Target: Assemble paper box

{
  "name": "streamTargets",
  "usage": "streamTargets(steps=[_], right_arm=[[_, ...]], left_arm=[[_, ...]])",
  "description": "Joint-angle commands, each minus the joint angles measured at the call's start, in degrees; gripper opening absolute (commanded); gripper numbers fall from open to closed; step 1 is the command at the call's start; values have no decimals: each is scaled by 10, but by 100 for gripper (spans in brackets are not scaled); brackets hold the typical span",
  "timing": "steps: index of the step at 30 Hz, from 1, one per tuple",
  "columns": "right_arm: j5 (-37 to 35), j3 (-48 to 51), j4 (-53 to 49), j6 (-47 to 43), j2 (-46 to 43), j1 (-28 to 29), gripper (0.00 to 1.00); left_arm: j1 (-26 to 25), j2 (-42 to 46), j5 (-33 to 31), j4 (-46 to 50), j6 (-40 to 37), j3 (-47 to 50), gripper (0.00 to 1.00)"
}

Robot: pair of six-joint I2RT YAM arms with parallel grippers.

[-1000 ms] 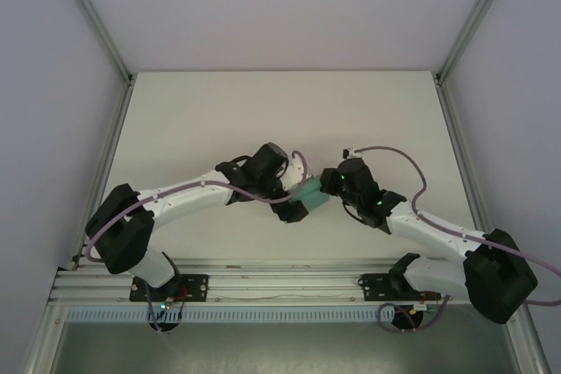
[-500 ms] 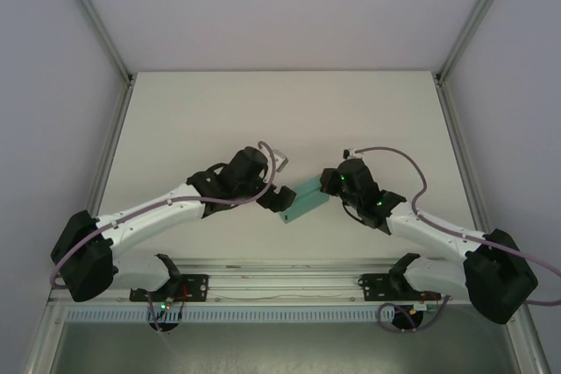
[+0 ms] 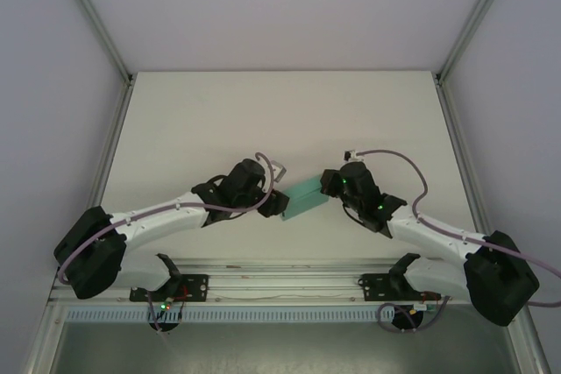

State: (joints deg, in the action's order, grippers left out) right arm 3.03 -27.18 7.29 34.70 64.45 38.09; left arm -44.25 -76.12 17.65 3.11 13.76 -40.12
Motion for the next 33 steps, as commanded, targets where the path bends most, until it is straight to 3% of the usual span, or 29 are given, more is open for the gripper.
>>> streamTargets(steps=[1, 3, 12, 14, 17, 26, 27, 28, 32, 33], right_arm=[[21, 47, -95, -5, 33, 1, 7], [23, 50, -87, -9, 37, 2, 7], [-11, 61, -90, 4, 30, 2, 4], [-17, 69, -86, 5, 20, 2, 4], [-21, 77, -78, 1, 18, 1, 3], [-30, 59, -78, 5, 31, 1, 4], [-32, 52, -88, 5, 28, 0, 6], [-35, 44, -96, 5, 26, 0, 9], [-53, 3, -141, 3, 19, 0, 22], [-60, -12, -156, 3, 18, 0, 24]], left_arm=[[6, -49, -31, 43, 2, 50, 36], [6, -58, -26, 39, 2, 51, 25], [26, -68, -95, 55, 40, 30, 14], [27, -67, -107, 44, 37, 38, 5], [27, -66, -101, 1, 12, 65, 0], [27, -82, -109, -17, -8, 41, 0], [27, -81, -109, -11, -9, 34, 6], [27, -78, -111, -2, -9, 26, 20], [27, -72, -129, 59, -6, -28, 31], [27, -71, -124, 72, -8, -43, 39]])
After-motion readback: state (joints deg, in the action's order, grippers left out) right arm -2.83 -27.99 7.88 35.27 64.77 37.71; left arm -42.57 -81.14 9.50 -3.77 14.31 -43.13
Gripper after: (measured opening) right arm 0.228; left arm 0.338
